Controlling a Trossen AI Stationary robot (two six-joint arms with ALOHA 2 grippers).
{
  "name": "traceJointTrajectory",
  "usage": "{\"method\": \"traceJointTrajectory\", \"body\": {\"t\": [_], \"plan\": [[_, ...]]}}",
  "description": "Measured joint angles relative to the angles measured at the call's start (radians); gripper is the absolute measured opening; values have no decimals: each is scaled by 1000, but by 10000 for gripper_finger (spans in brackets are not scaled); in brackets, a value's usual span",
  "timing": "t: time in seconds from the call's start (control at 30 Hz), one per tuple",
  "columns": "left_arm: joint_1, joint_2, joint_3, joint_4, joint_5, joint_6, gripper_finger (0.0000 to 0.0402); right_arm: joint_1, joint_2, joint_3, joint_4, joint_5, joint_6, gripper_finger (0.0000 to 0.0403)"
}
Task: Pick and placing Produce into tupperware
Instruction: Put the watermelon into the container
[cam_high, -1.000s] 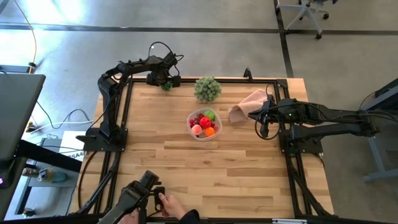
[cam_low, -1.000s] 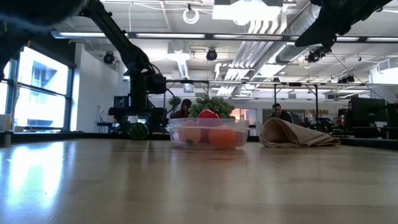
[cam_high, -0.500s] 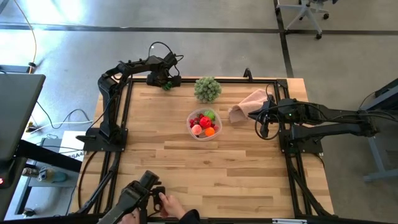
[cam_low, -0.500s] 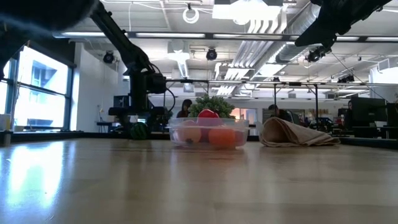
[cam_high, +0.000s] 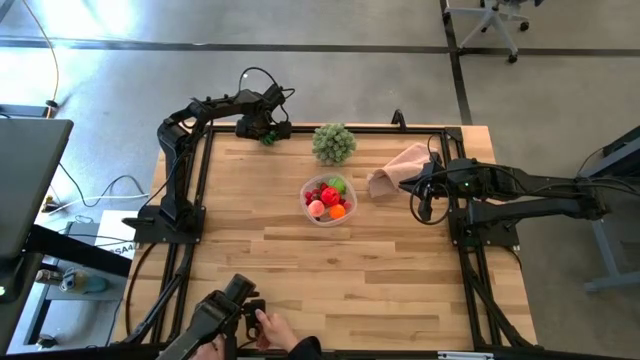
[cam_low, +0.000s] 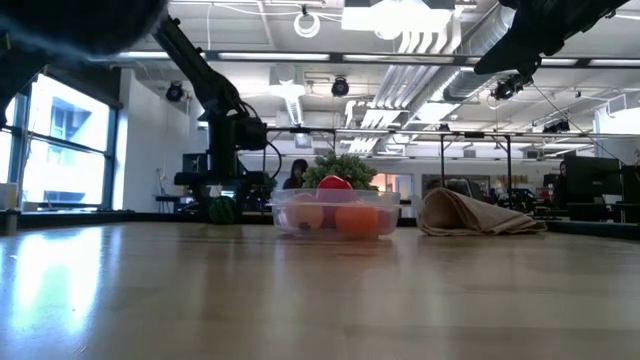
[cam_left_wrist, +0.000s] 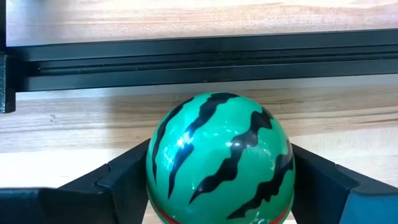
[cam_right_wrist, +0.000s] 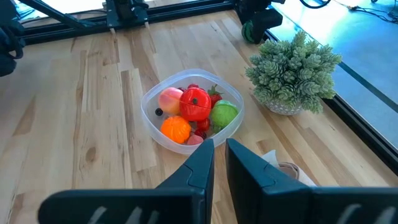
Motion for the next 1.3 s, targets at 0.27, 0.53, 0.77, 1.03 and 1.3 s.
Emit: {"method": "traceJointTrajectory", "body": {"t": [0.27, 0.53, 0.77, 1.03, 1.3], "plan": [[0, 0, 0, -2, -1, 5, 287, 0, 0, 0, 0, 0, 0, 30], [0, 0, 0, -8, -4, 7, 295, 0, 0, 0, 0, 0, 0, 30], [0, 0, 0, -8, -3, -1, 282, 0, 0, 0, 0, 0, 0, 30], [0, 0, 0, -37, 11, -2, 301, 0, 0, 0, 0, 0, 0, 30], [-9, 0, 0, -85, 98, -9, 279, 0, 0, 0, 0, 0, 0, 30]]}}
